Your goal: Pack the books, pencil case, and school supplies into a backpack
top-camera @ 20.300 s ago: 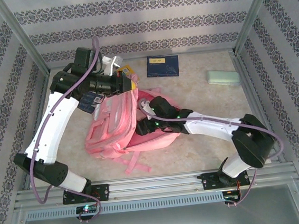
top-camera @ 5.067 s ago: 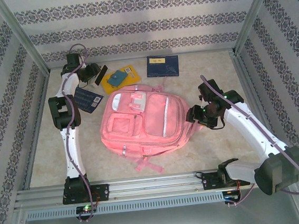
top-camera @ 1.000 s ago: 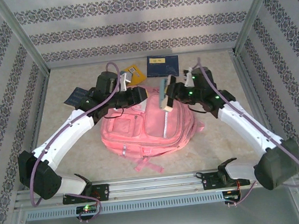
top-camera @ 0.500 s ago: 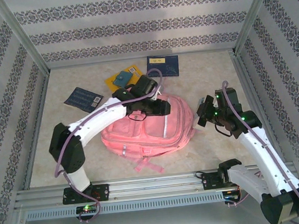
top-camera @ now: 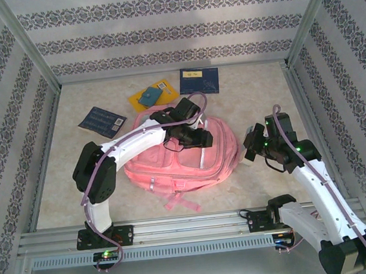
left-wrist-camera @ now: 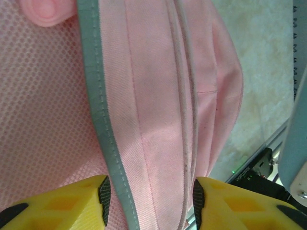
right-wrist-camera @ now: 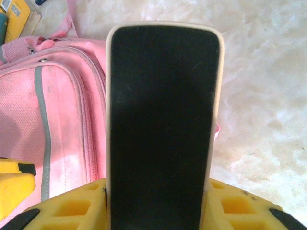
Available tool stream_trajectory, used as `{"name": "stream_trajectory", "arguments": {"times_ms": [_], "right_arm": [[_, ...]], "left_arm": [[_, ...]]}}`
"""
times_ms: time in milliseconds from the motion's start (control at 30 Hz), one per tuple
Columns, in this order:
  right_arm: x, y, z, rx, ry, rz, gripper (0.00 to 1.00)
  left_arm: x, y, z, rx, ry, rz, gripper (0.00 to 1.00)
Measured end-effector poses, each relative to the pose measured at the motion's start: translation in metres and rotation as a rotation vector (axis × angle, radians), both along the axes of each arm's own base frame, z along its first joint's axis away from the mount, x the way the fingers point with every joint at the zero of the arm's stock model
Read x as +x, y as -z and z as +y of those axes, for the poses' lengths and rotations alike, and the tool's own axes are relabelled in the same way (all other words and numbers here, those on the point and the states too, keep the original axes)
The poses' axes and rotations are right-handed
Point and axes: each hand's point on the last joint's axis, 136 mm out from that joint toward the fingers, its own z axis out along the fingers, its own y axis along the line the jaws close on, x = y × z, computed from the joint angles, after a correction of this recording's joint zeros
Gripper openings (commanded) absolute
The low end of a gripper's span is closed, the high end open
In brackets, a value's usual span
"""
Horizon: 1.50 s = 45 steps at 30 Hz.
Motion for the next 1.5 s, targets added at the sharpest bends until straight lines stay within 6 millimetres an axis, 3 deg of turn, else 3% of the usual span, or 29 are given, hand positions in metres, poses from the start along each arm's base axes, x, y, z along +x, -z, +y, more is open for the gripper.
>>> {"name": "stream_trajectory", "arguments": {"times_ms": [300, 767, 1033, 1233, 1400, 1500], "right_arm": [[-0.001, 0.002, 0.000, -0.001, 0.000, 0.005, 0.11], [-0.003, 0.009, 0.000, 0.000, -0.002, 0.020, 0.12], [0.001, 0.008, 0.001, 0.003, -0.002, 0.005, 0.12], [0.002, 0.009, 0.001, 0.003, -0.003, 0.006, 0.12], [0.002, 0.010, 0.001, 0.002, -0.003, 0.010, 0.12], [0.002, 0.011, 0.001, 0.001, -0.003, 0.014, 0.12]], "left_arm": [[-0.004, 0.019, -0.005, -0.006, 0.006, 0.061, 0.49], [-0.007, 0.022, 0.007, 0.003, -0.009, 0.072, 0.49], [-0.011, 0.021, -0.001, -0.049, -0.005, 0.111, 0.47], [-0.012, 0.017, -0.011, -0.102, -0.001, 0.143, 0.37], [-0.010, 0.012, -0.017, -0.137, -0.007, 0.149, 0.11], [-0.010, 0.017, -0.015, -0.127, -0.015, 0.156, 0.00]]}}
